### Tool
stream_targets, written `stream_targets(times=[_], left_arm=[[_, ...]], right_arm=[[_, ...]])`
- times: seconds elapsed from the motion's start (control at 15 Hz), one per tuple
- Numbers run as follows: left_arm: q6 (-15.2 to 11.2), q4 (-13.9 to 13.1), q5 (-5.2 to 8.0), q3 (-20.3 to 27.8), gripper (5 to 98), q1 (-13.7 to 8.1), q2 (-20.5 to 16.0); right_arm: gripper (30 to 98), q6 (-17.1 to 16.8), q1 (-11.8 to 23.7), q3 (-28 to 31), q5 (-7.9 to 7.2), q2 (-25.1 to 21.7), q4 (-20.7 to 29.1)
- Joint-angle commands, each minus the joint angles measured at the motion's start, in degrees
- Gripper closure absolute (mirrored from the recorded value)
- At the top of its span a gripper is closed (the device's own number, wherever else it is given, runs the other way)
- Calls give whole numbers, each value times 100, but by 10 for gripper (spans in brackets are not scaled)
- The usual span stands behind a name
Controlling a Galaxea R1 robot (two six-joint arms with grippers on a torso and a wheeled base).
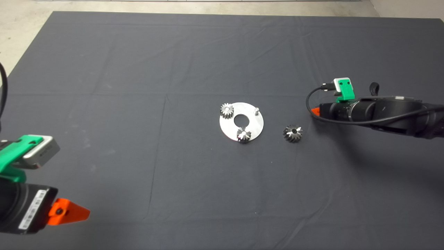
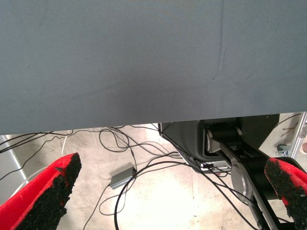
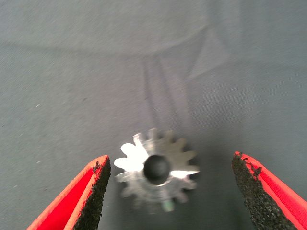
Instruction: Remove an incorrectly installed larger gear and replace it with the correct smaller gear
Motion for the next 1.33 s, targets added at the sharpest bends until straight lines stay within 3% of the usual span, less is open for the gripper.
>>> stream_targets(times=[0.0,0.67,1.0,1.27], left_arm=[[-5,-100,426,33,54,-65,-7],[-21,-100,426,36,54,-65,-7],[-23,-100,426,36,54,-65,-9],[-31,-100,426,36,54,-65,-7]], right_arm=[[612,116,26,-8,16,-4,-179],[628,125,-7,-121,77,57,-179],[724,266,-7,-185,86,57,-179],[753,266,-7,-182,86,74,-179]])
